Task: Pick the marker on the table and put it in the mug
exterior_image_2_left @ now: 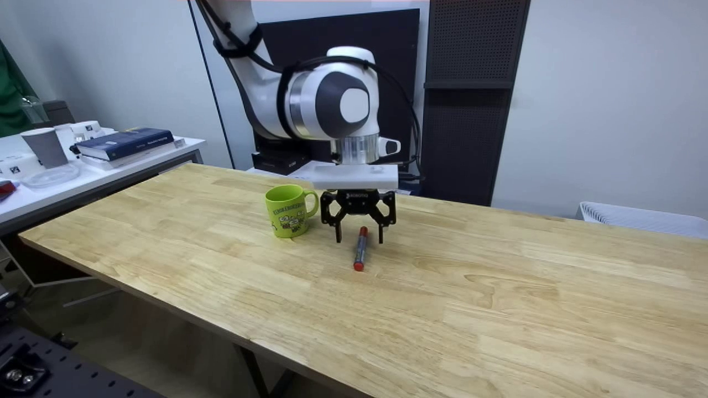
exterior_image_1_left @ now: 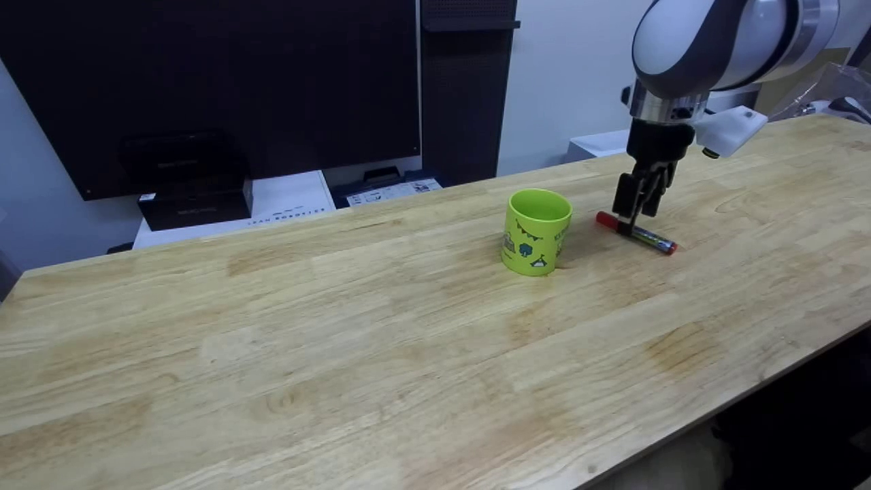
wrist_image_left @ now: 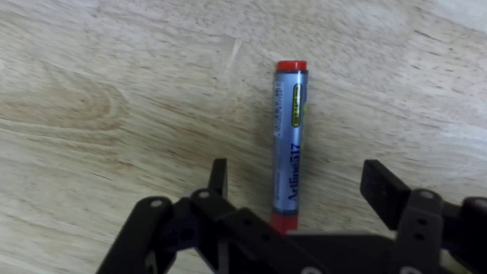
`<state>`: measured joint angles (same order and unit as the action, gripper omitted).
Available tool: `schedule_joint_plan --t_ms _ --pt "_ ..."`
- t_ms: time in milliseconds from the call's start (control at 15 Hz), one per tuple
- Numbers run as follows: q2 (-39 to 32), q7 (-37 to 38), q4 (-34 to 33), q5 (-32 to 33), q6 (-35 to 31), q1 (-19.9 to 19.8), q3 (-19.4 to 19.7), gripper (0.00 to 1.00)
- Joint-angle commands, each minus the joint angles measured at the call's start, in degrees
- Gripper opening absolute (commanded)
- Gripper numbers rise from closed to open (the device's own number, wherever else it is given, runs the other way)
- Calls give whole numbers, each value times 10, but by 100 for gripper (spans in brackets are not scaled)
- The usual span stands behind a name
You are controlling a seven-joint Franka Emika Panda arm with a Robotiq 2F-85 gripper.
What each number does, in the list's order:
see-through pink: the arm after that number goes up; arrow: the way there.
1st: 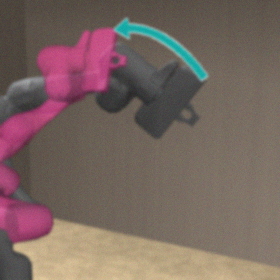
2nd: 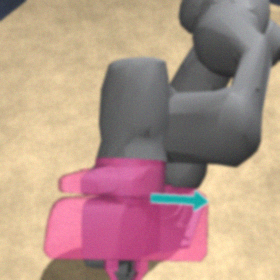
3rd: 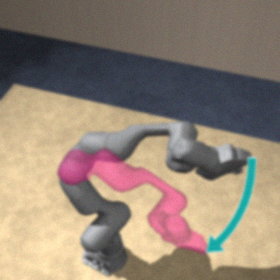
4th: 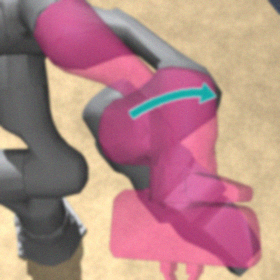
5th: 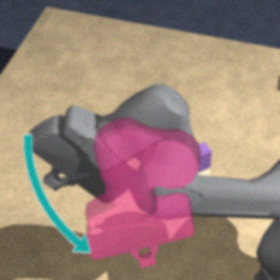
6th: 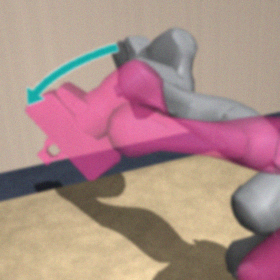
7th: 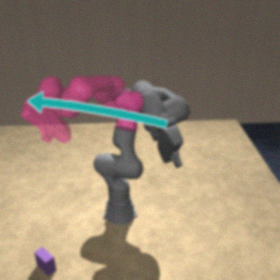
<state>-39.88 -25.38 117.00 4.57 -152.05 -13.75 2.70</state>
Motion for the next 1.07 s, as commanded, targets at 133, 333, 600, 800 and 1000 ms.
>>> schedule_joint_plan --t_ms 133,333,600,800,1000 --pt "-10 14 -9 12 12 -2 1 45" --pt "-6 12 -6 13 9 -3 0 25" --pt "-4 12 -5 14 10 -3 1 0" --pt "14 18 3 22 28 7 6 5" --pt "56 42 -2 35 132 32 17 5"
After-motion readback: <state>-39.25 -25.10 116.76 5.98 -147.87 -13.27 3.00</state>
